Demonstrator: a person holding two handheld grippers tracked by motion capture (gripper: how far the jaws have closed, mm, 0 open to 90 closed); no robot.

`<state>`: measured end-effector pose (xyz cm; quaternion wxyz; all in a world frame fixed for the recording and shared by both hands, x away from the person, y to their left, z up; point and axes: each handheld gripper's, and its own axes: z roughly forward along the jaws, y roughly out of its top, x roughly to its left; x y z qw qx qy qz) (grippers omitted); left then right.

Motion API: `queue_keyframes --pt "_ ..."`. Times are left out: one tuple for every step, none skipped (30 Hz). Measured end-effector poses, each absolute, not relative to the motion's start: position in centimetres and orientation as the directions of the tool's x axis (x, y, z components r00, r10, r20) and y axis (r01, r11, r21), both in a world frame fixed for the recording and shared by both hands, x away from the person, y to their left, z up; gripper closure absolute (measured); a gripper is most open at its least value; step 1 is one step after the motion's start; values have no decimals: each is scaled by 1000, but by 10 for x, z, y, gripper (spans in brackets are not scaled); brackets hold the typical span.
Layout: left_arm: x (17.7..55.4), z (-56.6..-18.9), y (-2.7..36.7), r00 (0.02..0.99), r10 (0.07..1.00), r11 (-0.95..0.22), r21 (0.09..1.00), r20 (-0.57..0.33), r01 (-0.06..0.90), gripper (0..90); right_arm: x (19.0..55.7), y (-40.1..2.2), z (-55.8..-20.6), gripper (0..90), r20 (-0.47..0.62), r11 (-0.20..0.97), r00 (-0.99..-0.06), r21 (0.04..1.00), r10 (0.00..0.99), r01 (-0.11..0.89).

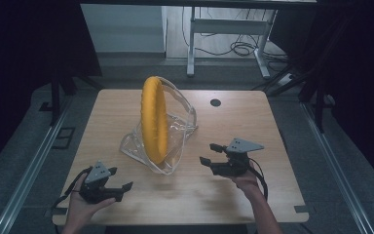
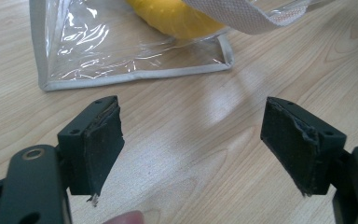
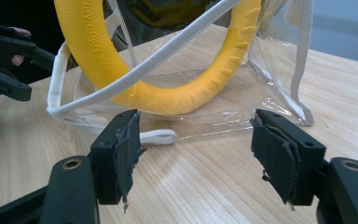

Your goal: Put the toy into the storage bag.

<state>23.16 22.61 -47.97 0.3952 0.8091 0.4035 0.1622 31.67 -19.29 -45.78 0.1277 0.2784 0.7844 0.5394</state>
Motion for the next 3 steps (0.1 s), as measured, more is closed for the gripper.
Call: queue_keyframes --pt "232 -480 226 622 781 -363 770 -56 524 206 316 -192 -458 326 91 273 -813 915 576 296" --pt "232 -480 226 623 781 -364 770 -55 524 207 316 -191 -459 326 83 281 -812 914 578 293" --pt "231 -480 226 623 781 -364 770 -54 524 207 316 -191 -460 326 85 283 -813 912 576 296"
